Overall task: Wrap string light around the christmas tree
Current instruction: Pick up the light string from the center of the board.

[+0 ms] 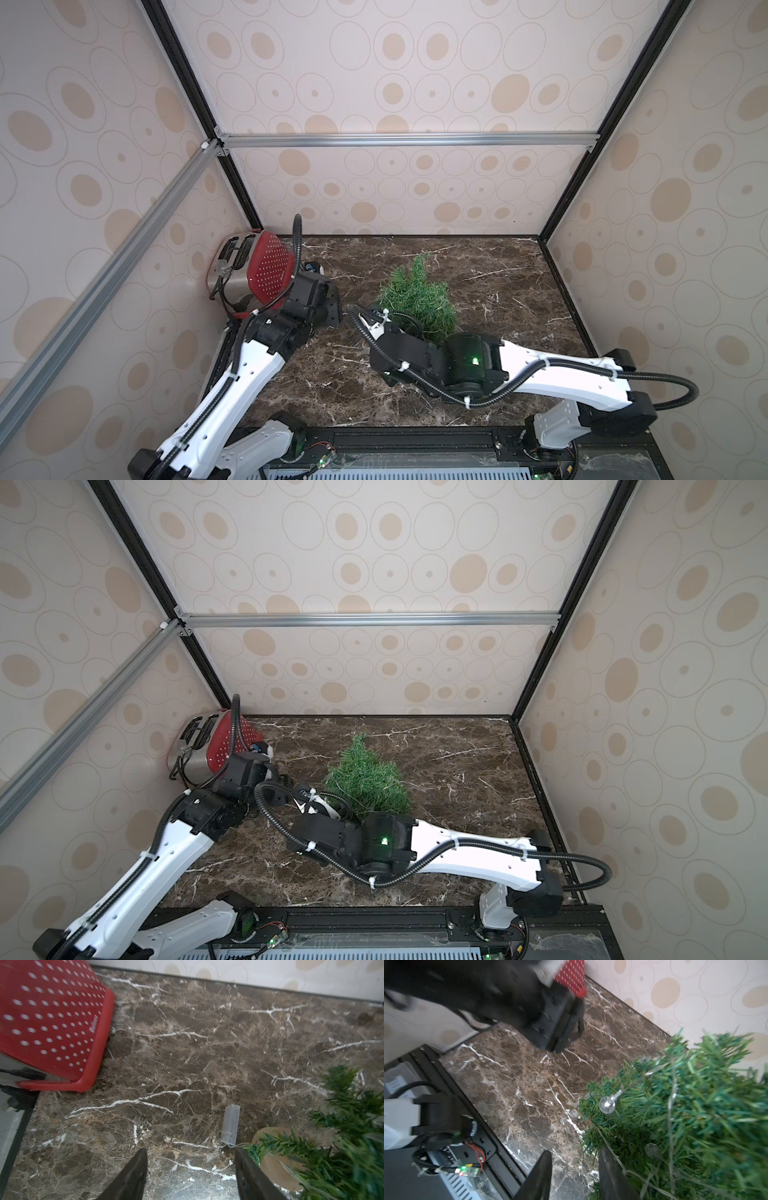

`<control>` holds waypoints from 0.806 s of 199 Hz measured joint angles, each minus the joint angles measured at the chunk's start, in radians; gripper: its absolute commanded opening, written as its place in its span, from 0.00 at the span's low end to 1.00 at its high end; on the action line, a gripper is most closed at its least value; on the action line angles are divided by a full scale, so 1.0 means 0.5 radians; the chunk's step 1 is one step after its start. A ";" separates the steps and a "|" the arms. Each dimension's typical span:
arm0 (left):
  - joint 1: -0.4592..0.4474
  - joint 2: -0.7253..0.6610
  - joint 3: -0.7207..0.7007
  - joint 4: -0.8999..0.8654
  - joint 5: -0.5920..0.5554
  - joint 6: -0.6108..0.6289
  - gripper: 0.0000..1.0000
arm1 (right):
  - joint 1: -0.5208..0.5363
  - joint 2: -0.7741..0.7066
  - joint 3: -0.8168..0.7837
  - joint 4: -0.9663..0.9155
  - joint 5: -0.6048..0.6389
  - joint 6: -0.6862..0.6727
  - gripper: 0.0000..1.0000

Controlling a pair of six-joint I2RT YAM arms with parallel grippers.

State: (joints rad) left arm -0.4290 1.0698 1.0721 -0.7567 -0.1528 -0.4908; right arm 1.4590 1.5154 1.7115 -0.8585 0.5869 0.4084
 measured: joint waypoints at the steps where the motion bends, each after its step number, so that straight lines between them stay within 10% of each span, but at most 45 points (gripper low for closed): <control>1: 0.002 0.007 0.000 0.001 0.003 0.000 0.63 | 0.001 -0.007 -0.002 0.002 -0.001 -0.003 0.40; 79: 0.033 0.217 -0.239 0.280 0.349 -0.229 0.58 | -0.104 -0.683 -0.166 0.193 0.435 -0.312 0.41; 160: 0.209 1.080 0.268 0.310 0.837 -0.073 0.69 | -1.460 -0.980 -0.592 0.185 -0.114 -0.327 0.42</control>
State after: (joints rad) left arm -0.3244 1.6096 1.2060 -0.6018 0.2657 -0.5274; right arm 0.7292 1.0252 1.4155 -0.7658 0.5297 0.2447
